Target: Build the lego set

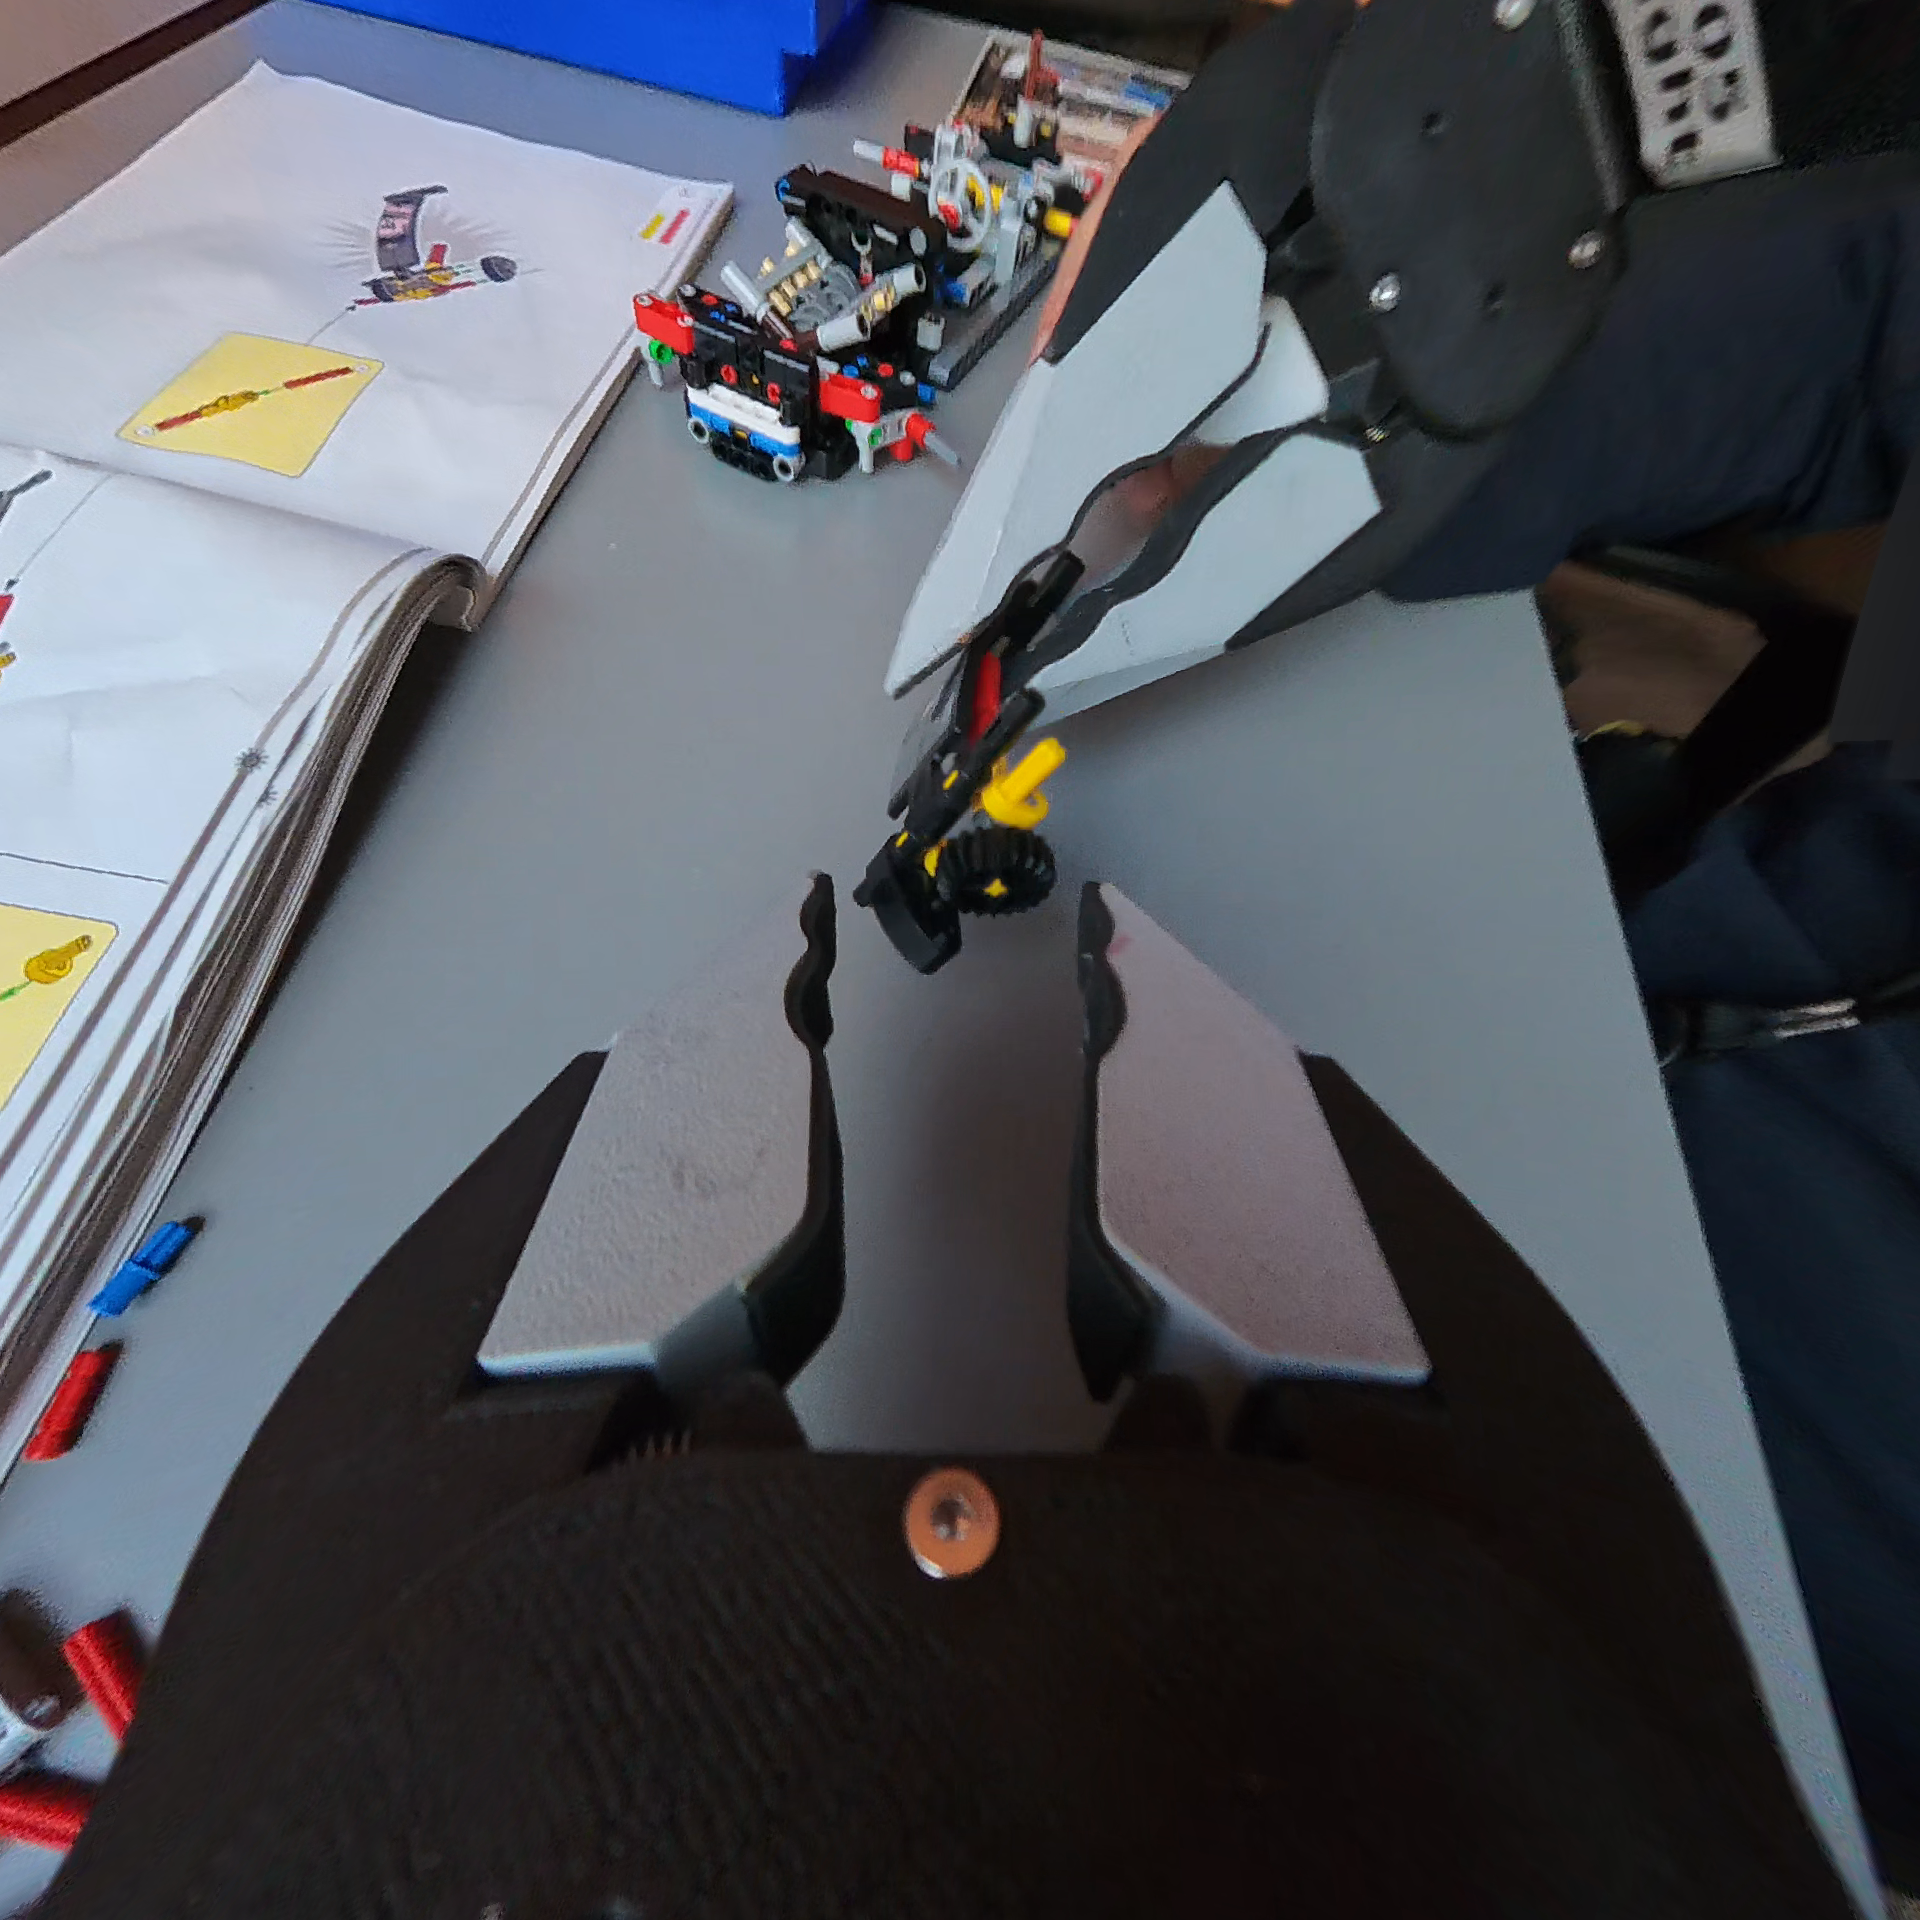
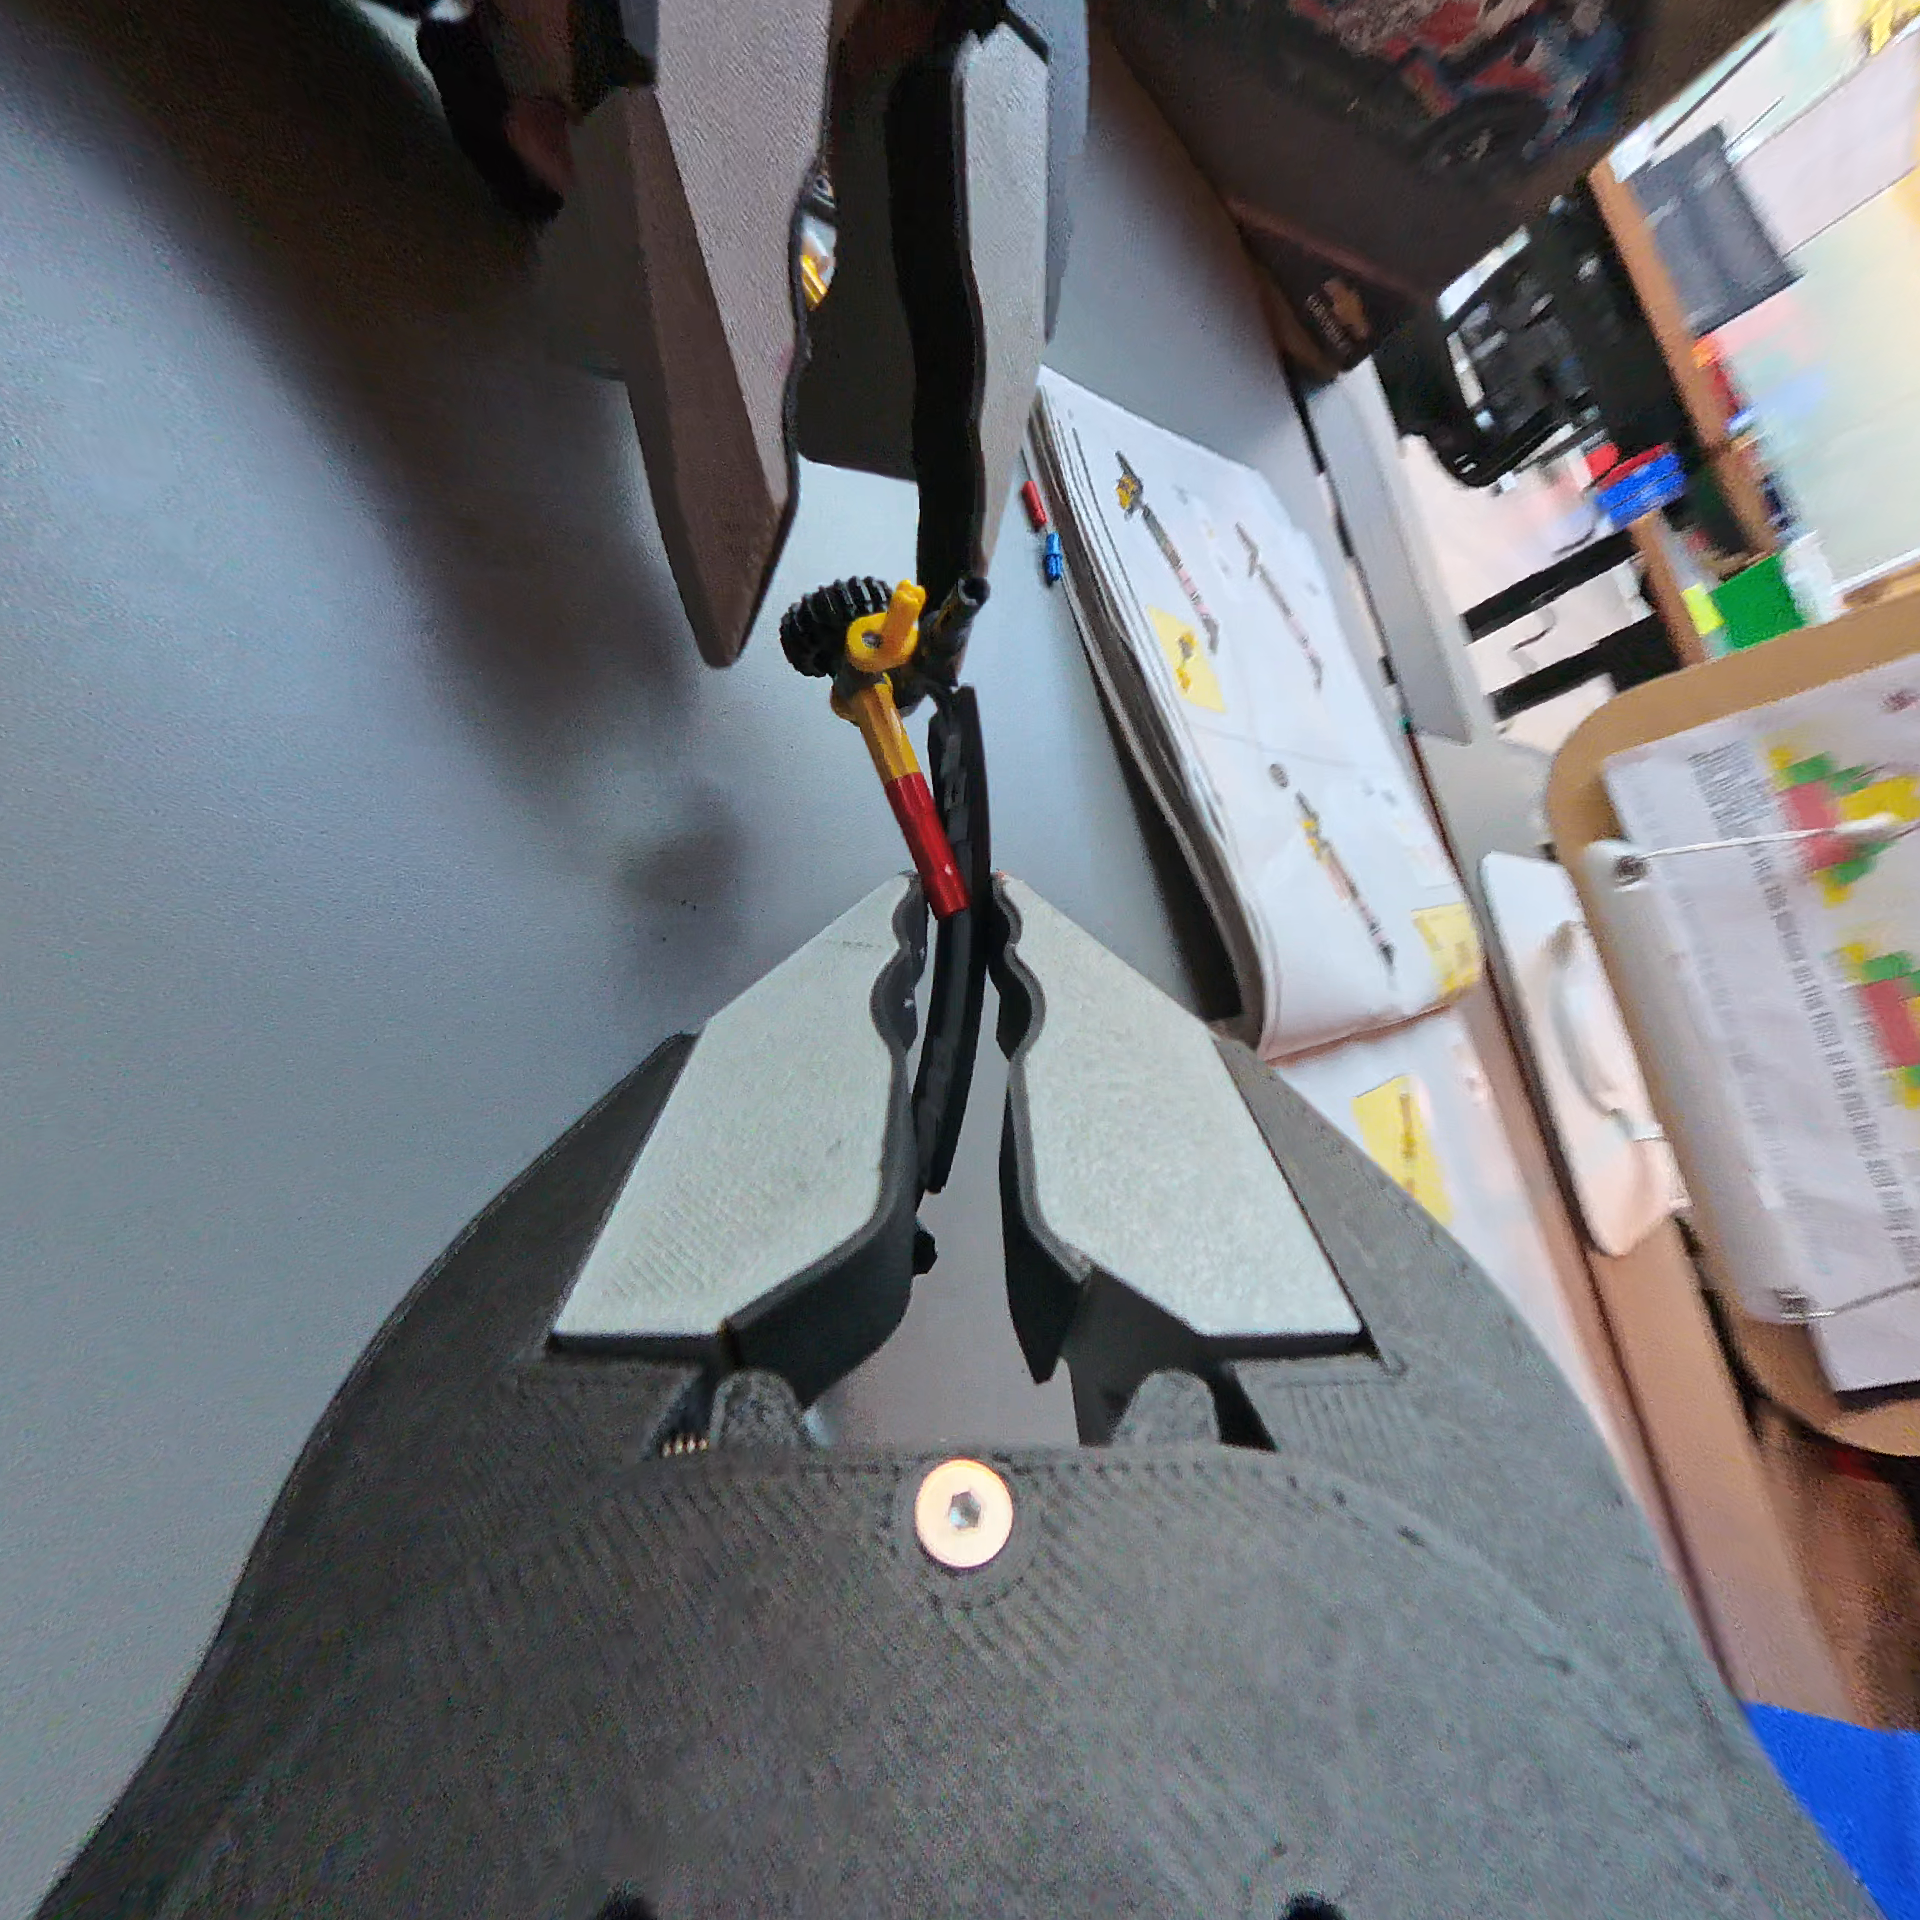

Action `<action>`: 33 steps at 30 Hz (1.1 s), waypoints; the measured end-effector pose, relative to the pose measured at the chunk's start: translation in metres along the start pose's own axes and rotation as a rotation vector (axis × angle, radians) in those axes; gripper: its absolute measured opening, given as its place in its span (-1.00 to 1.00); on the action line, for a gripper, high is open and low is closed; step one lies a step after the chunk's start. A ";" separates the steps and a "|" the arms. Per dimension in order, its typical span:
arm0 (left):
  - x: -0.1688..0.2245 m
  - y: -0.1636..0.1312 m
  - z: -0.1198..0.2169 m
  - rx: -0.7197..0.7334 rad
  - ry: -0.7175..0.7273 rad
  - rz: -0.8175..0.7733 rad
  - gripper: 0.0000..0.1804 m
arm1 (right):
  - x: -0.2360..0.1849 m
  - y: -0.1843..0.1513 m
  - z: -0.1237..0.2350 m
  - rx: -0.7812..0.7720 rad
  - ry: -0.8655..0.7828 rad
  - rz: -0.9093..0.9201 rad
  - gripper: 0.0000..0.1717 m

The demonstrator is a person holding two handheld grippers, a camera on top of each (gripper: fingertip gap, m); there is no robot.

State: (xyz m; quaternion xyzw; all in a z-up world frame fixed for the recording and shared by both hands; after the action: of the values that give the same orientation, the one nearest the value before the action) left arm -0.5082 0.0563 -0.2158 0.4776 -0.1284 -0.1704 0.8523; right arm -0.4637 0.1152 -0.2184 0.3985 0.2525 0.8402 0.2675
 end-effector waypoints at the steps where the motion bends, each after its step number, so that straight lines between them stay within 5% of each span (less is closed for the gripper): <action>1: 0.002 -0.002 -0.003 -0.014 0.013 -0.030 -0.51 | -0.002 0.001 -0.001 -0.012 -0.017 0.037 -0.91; 11: 0.002 -0.023 -0.017 -0.188 0.244 -0.409 -0.69 | -0.016 -0.006 -0.014 -0.050 0.068 0.046 -0.88; 19: -0.003 -0.021 -0.012 -0.209 0.438 -0.722 -0.71 | -0.015 -0.014 -0.003 0.100 0.345 -0.295 -0.67; 26: 0.002 -0.014 -0.014 -0.242 0.701 -1.248 -0.72 | -0.008 -0.017 0.003 0.176 0.547 -0.550 -0.59; 33: 0.002 -0.013 -0.016 -0.244 0.727 -1.272 -0.72 | -0.013 -0.016 0.005 0.183 0.648 -0.599 -0.74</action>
State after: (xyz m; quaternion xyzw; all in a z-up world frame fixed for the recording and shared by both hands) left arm -0.5025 0.0620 -0.2351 0.3882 0.4830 -0.4752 0.6247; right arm -0.4482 0.1193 -0.2326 0.0463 0.5007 0.7814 0.3697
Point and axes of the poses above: each gripper's, where its closed fingertips meet, z back along the fingers, y out of its top, x = y × z across the jaws, the point moved 3 cm from there along z, back along the fingers, and after that the axes turned 8 degrees about y, right-handed, at the moved point
